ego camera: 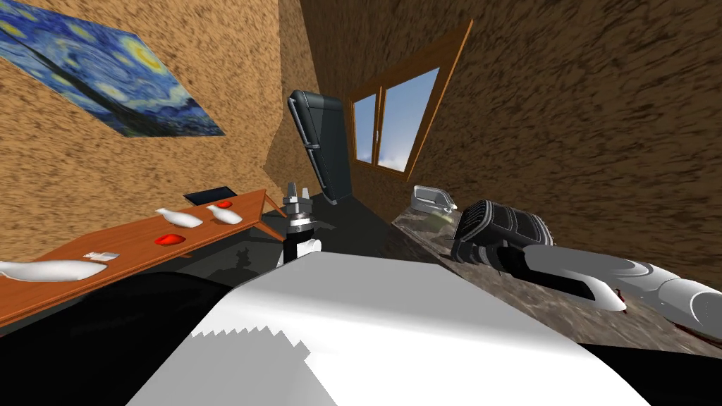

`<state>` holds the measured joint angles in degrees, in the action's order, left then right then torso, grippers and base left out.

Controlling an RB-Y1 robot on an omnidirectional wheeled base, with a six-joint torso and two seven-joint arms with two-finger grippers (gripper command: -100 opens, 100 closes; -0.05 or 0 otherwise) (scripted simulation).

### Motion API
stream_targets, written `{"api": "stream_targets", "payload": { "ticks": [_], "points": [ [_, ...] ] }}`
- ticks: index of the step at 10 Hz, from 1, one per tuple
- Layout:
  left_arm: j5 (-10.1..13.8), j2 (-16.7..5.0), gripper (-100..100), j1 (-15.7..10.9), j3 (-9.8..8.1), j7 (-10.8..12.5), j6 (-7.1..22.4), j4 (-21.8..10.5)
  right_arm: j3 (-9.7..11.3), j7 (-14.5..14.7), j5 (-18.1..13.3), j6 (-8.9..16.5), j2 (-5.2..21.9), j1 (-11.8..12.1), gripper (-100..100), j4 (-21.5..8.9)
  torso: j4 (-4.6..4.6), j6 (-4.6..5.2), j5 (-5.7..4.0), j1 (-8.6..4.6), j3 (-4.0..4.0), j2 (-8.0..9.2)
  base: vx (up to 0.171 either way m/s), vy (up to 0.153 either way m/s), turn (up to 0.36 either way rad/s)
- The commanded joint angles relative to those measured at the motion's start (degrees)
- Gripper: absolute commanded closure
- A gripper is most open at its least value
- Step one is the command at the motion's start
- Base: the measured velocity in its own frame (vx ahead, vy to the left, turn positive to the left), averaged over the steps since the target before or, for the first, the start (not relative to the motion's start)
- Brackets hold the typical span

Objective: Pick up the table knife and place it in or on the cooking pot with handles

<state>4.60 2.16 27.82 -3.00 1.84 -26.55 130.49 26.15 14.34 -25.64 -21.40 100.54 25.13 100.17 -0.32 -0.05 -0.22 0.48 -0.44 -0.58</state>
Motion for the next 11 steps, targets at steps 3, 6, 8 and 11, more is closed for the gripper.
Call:
{"api": "stream_targets", "payload": {
  "ticks": [3, 6, 8, 11],
  "points": [
    [0.0, 0.0, 0, 0.0, 0.0, 0.0, 0.0, 0.0, 2.6, -2.6, 2.9, -0.6, 0.4, 1.1, -100, 0.1, 0.0, 0.0, 0.01, 0.04, -0.02, -0.03, 0.173, 0.074, 0.165],
    [0.0, 0.0, 0, 0.0, 0.0, 0.0, 0.0, 0.0, 2.5, -2.4, 4.4, -0.5, 0.8, 2.2, 0, 0.4, 0.06, 0.04, -0.01, -0.08, 0.15, 0.28, 0.087, 0.04, 0.073],
    [0.0, 0.0, 0, 0.0, 0.0, 0.0, 0.0, 0.0, 2.9, -1.6, 3.7, 0.0, -1.7, 2.3, -100, -1.0, 0.15, 0.04, -0.05, -0.21, 0.36, 0.61, 0.018, 0.012, 0.08],
    [0.0, 0.0, 0, 0.0, -0.01, 0.0, 0.0, 0.0, 2.8, -1.2, 3.8, 0.2, -2.0, 2.7, 100, -1.0, 0.17, 0.06, -0.05, -0.24, 0.41, 0.7, 0.007, 0.004, 0.022]
  ]
}}
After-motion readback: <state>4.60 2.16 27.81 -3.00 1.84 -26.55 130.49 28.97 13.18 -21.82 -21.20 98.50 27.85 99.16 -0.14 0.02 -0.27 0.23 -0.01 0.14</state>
